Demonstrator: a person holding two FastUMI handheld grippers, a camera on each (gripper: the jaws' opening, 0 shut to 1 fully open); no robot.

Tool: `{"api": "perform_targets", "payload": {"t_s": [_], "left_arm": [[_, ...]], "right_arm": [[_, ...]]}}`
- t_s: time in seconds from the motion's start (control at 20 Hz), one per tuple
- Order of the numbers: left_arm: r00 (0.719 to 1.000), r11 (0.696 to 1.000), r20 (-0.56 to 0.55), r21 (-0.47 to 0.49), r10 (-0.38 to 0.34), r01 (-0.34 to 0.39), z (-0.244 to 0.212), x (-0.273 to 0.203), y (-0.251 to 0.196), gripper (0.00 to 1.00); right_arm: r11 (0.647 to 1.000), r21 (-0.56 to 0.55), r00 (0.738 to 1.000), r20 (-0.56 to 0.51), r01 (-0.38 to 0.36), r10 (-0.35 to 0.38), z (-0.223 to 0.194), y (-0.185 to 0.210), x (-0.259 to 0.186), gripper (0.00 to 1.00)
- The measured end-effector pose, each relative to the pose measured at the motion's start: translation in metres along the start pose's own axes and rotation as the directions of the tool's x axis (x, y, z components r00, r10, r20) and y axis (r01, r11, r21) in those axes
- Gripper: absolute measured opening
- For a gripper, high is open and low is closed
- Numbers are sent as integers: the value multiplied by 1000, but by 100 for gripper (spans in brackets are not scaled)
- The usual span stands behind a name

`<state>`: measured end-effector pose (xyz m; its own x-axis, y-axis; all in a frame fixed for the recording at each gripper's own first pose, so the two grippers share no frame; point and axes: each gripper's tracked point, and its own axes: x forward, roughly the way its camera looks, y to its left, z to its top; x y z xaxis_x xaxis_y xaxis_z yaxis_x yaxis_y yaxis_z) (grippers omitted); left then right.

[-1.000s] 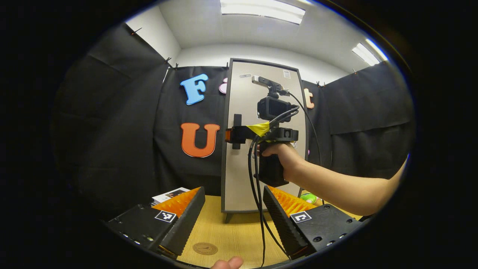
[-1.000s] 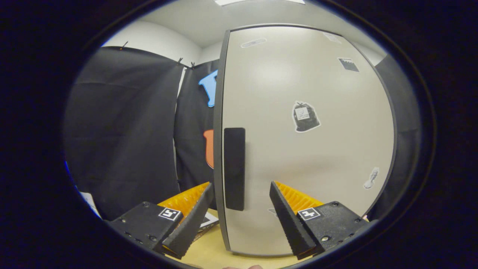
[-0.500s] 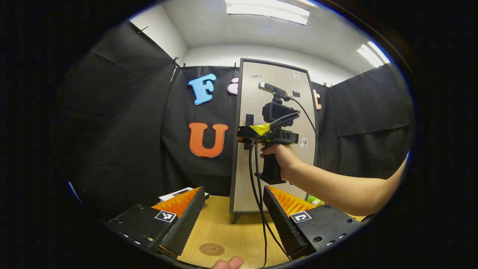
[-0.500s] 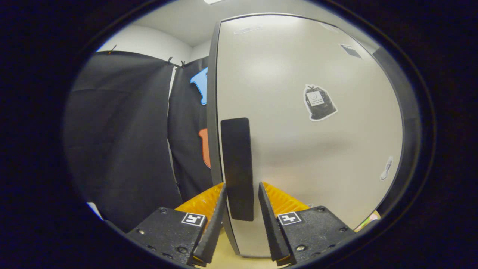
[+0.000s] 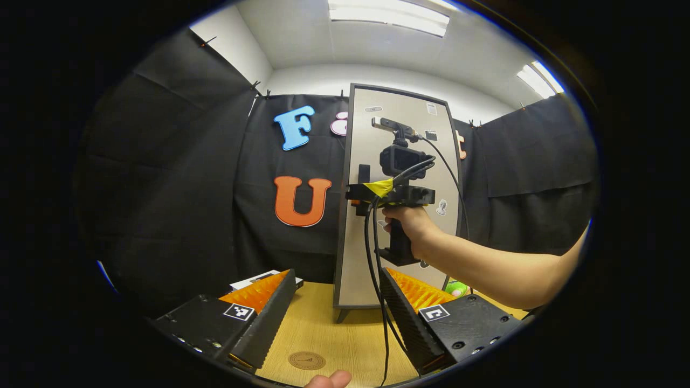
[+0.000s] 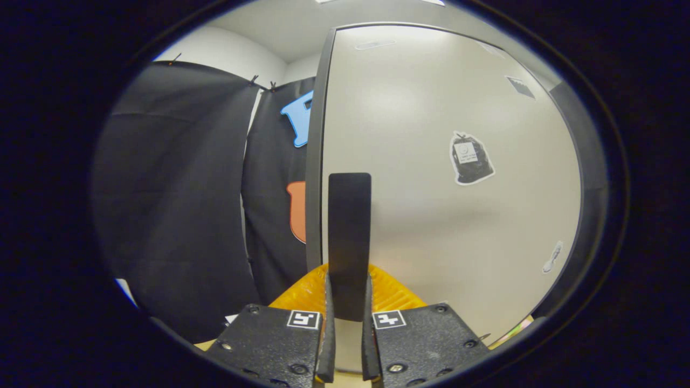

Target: Open the cabinet door with the right hand, grasp the bottle in the cabinet with the left hand and place it on the coaster, then close the cabinet door with the right hand.

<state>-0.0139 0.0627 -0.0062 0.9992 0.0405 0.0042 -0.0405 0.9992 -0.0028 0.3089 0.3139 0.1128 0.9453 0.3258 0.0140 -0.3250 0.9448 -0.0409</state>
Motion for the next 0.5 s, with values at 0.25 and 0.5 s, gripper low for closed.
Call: {"api": "perform_targets", "payload": {"t_s": [0.25, 0.5], "left_arm": [[1000, 1000, 5, 0, 3, -3, 0, -1, 3, 95], [1000, 1000, 5, -2, 13, -13, 0, -3, 6, 95]], "right_arm": [[1000, 3, 1000, -13, -11, 11, -1, 1, -3, 22], [998, 1, 998, -15, -61, 61, 0, 5, -23, 22]]}}
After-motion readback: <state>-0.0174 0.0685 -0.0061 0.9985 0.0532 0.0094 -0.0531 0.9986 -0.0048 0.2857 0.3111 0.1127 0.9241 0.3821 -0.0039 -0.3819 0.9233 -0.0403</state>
